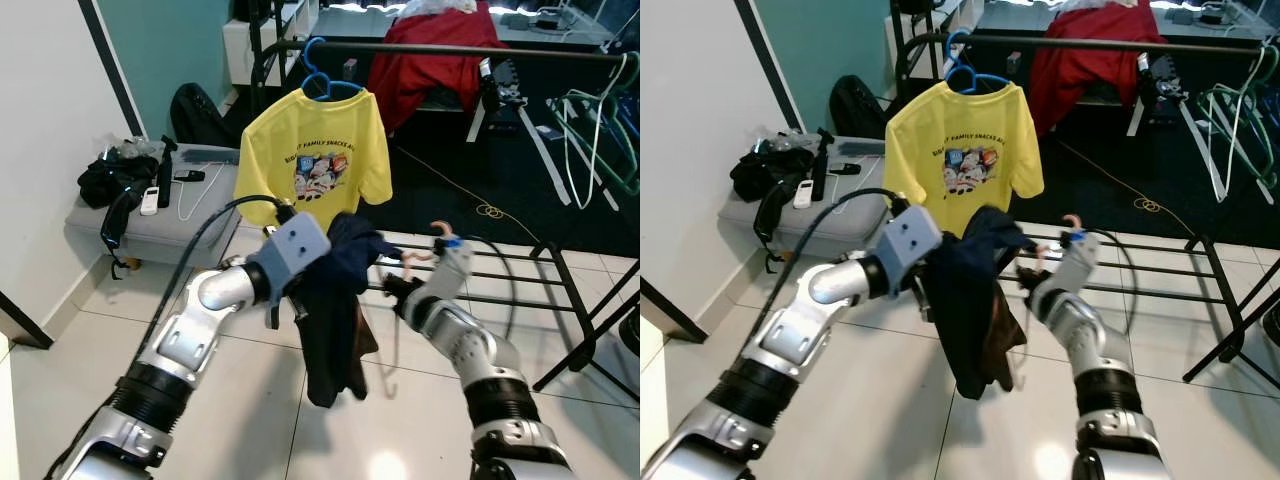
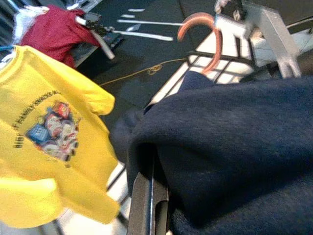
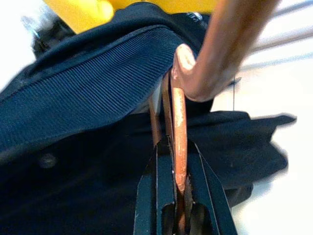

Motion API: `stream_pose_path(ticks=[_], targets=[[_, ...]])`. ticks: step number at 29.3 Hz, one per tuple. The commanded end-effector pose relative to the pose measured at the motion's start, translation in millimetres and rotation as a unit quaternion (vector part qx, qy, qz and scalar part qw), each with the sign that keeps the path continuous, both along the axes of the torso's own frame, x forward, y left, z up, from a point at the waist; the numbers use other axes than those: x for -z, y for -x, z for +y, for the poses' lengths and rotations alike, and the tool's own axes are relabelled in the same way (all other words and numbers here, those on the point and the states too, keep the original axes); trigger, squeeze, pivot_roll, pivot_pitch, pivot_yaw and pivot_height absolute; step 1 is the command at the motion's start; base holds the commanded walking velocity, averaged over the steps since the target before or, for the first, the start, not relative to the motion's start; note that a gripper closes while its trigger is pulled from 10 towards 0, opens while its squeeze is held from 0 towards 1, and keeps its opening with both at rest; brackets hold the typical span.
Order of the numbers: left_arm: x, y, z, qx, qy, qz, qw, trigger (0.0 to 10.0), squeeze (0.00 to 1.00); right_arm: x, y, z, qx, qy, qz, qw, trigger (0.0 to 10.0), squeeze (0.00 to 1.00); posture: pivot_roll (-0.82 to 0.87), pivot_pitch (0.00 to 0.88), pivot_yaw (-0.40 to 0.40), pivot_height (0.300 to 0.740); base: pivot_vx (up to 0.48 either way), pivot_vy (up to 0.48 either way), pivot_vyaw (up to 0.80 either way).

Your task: Hang hanger

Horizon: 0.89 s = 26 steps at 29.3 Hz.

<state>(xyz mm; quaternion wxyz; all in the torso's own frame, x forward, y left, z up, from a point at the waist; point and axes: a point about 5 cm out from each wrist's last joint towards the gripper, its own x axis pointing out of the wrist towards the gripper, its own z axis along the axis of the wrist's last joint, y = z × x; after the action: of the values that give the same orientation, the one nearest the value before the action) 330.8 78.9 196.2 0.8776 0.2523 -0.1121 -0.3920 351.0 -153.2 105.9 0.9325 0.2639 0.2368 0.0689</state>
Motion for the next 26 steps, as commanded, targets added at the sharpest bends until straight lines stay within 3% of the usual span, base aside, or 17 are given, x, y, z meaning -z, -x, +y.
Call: stream_pose_path(ticks=[1, 8, 10, 15, 18, 22, 24, 26], targets=[[-9.1, -3.4, -3.2, -0.019, 0.011, -0.023, 0.999, 10.0, 0.00, 7.5, 3.6, 9.2, 0.005, -0.013, 0.033, 0.999, 10.0, 0.00, -0.06, 0.107, 0.036, 0.740, 0.000, 0.000, 0.00], [-18.8, -6.7, -8.4, -0.033, 0.035, -0.041, 0.998, 10.0, 0.00, 22.6, 7.9, 15.5, 0.049, -0.040, 0.078, 0.995, 10.0, 0.00, -0.06, 0.107, 0.033, 0.740, 0.000, 0.000, 0.00], [-22.7, 0.4, -16.3, -0.001, 0.055, -0.028, 0.998, 10.0, 0.00, 31.1, 7.2, 8.7, 0.112, -0.044, 0.095, 0.988, 10.0, 0.00, -0.06, 0.110, 0.037, 0.740, 0.000, 0.000, 0.00], [-20.3, 11.8, -23.2, 0.049, 0.066, 0.006, 0.997, 10.0, 0.00, 31.7, 4.5, -3.8, 0.171, -0.020, 0.093, 0.981, 10.0, 0.00, -0.06, 0.110, 0.038, 0.740, 0.000, 0.000, 0.00], [-12.1, 23.2, -26.4, 0.092, 0.046, 0.038, 0.994, 10.0, 0.00, 30.5, 1.4, -11.6, 0.205, -0.051, 0.106, 0.972, 10.0, 0.00, -0.05, 0.112, 0.036, 0.740, 0.000, 0.000, 0.00], [-5.5, 29.9, -27.7, 0.115, 0.011, 0.040, 0.993, 10.0, 0.00, 26.3, -2.6, -13.6, 0.210, -0.087, 0.113, 0.967, 10.0, 0.00, -0.05, 0.111, 0.033, 0.740, 0.000, 0.000, 0.00], [-5.5, 29.9, -27.7, 0.115, 0.011, 0.040, 0.993, 10.0, 0.00, 26.3, -2.6, -13.6, 0.210, -0.087, 0.113, 0.967, 10.0, 0.00, -0.05, 0.111, 0.033, 0.740, 0.000, 0.000, 0.00], [3.3, 40.1, -29.3, 0.148, -0.035, 0.048, 0.987, 10.0, 0.00, 15.3, -9.1, -20.7, 0.196, -0.073, 0.083, 0.974, 10.0, 0.00, -0.06, 0.110, 0.030, 0.740, 0.000, 0.000, 0.00]])
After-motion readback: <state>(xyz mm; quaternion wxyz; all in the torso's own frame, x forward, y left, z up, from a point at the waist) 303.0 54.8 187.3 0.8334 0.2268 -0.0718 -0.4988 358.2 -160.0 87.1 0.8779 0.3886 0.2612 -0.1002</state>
